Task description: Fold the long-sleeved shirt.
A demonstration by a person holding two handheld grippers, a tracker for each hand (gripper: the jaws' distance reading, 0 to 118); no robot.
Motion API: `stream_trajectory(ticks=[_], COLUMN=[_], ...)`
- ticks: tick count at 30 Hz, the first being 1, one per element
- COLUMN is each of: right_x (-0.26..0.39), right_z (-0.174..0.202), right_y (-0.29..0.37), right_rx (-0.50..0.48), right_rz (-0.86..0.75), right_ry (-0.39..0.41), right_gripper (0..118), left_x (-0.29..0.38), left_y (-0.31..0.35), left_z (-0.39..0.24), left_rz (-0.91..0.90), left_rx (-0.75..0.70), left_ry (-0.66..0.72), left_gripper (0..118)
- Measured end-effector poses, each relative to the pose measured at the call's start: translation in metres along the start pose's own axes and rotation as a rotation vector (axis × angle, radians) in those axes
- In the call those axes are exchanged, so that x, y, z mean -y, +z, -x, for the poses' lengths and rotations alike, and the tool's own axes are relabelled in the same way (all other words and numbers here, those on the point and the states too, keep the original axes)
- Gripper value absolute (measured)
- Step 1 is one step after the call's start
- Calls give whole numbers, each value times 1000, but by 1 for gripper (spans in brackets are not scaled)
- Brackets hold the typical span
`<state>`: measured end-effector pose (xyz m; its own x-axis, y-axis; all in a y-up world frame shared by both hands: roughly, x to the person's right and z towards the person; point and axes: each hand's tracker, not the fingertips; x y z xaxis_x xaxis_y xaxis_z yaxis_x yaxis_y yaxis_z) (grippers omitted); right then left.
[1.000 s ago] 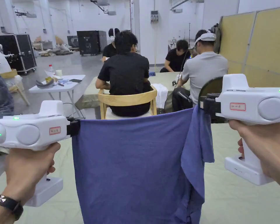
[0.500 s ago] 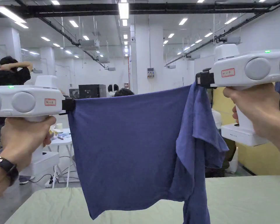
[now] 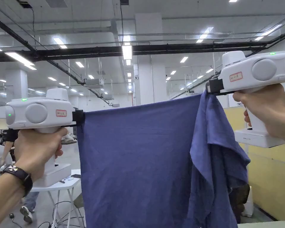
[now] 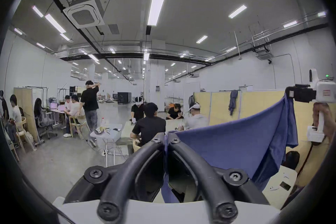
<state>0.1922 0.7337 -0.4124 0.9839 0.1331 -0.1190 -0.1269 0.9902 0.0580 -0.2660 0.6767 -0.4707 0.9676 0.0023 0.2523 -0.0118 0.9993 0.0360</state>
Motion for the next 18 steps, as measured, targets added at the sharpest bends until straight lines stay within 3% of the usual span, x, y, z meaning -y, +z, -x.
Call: stream_trajectory(ticks=[10, 13, 18], right_x=[8, 7, -2], right_z=[-1, -7, -2], right_y=[-54, -80, -116], right_rx=[15, 5, 26], right_rz=[16, 16, -4], right_ry=[26, 14, 64], right_gripper=[2, 2, 2], left_x=[-1, -3, -8], left_y=[-47, -65, -98], left_z=[11, 13, 26], left_rz=[-4, 6, 3], left_rx=[-14, -41, -53], left_ry=[53, -8, -17], left_gripper=[2, 2, 2])
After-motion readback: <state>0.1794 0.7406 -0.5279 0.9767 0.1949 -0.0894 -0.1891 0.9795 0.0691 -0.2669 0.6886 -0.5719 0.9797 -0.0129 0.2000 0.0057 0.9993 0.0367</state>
